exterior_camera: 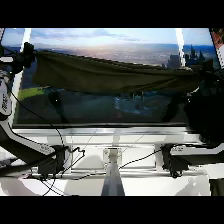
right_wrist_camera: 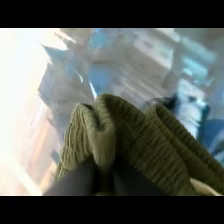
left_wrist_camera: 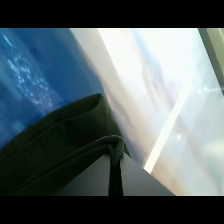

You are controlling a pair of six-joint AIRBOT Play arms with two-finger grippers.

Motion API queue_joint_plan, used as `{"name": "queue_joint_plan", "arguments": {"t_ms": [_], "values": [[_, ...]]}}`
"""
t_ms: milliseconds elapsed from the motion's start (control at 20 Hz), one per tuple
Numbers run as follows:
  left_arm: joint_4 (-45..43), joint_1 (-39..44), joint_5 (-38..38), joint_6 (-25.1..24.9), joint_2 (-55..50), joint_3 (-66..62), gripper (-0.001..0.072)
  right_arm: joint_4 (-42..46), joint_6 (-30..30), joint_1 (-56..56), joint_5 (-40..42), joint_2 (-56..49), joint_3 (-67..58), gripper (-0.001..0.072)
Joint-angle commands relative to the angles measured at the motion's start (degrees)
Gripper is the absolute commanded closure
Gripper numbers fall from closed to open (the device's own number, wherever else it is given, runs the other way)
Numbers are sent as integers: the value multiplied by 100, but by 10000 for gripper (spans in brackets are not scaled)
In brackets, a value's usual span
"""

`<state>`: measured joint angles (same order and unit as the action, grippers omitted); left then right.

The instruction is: Fold the clothes and pants, and hang the long-sleeved shirts on hangers.

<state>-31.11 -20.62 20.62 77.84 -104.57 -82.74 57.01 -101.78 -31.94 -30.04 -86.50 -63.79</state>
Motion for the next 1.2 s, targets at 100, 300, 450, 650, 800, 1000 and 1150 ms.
{"name": "queue_joint_plan", "arguments": {"t_ms": [100, 300, 450, 650, 800, 1000, 1150], "values": [[181, 4, -155, -20, 15, -195, 218, 46, 400, 20, -24, -52, -39, 133], [160, 4, -76, -769, 439, -306, 219, 90, 407, 20, -286, 28, -37, 133], [-306, -157, 407, -804, 802, -304, 216, 354, 800, 20, -439, 142, -39, 15], [-778, -684, 1657, -802, 1117, -304, 216, 892, 1303, 15, -914, 273, -339, 17], [-789, -1207, 2627, -800, 1204, -304, 217, 1272, 1303, 7, -1307, 389, -730, 26], [-839, -1779, 3807, -758, 1207, -302, 367, 1539, 1871, 9, -2540, 400, -1108, 26], [-1705, -1912, 4588, -758, 1215, -280, 690, 1703, 2052, 9, -3158, 382, -1106, 26]]}}
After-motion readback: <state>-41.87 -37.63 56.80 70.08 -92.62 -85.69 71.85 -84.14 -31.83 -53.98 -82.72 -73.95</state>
